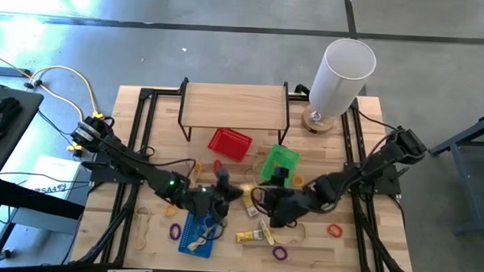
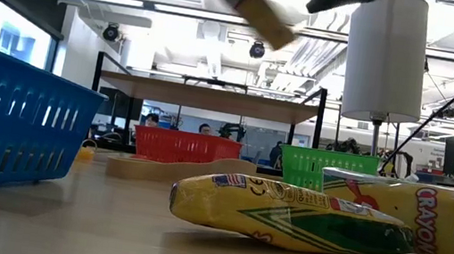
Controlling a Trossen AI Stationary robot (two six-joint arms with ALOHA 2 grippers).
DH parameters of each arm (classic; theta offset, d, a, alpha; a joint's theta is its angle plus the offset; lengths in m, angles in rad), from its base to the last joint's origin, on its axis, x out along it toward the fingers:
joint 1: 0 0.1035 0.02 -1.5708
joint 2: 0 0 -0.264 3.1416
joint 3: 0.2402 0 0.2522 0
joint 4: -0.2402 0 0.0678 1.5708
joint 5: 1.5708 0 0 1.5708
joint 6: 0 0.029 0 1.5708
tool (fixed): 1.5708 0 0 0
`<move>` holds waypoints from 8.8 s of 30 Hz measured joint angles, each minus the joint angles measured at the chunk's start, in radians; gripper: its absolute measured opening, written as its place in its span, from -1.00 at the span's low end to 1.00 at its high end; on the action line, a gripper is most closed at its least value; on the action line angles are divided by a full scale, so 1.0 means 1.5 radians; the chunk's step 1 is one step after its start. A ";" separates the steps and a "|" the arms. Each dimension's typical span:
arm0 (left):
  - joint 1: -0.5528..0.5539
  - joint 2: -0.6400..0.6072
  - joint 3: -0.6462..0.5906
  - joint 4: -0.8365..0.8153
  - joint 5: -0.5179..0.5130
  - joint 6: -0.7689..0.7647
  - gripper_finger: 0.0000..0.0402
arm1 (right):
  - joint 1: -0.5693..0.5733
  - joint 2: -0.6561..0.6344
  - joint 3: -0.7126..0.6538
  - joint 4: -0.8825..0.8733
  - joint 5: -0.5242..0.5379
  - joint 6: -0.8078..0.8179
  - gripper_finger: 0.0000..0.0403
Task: Pick & Place Office Desk Supplies
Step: Put the yellow crayon box into the red bin, then put the orange spring keychain into the green bin
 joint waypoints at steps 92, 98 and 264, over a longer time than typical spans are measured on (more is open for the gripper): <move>0.441 -0.058 -0.250 0.114 0.467 -0.223 -0.80 | 0.081 0.000 -0.073 0.049 0.010 0.063 0.36; 0.430 -0.057 -0.250 0.110 0.406 -0.218 -0.80 | 0.081 0.000 -0.073 0.049 0.011 0.063 0.36; 0.075 -0.208 -0.249 0.052 0.348 -0.475 -0.38 | 0.139 0.088 0.017 -0.432 -0.207 0.433 -0.98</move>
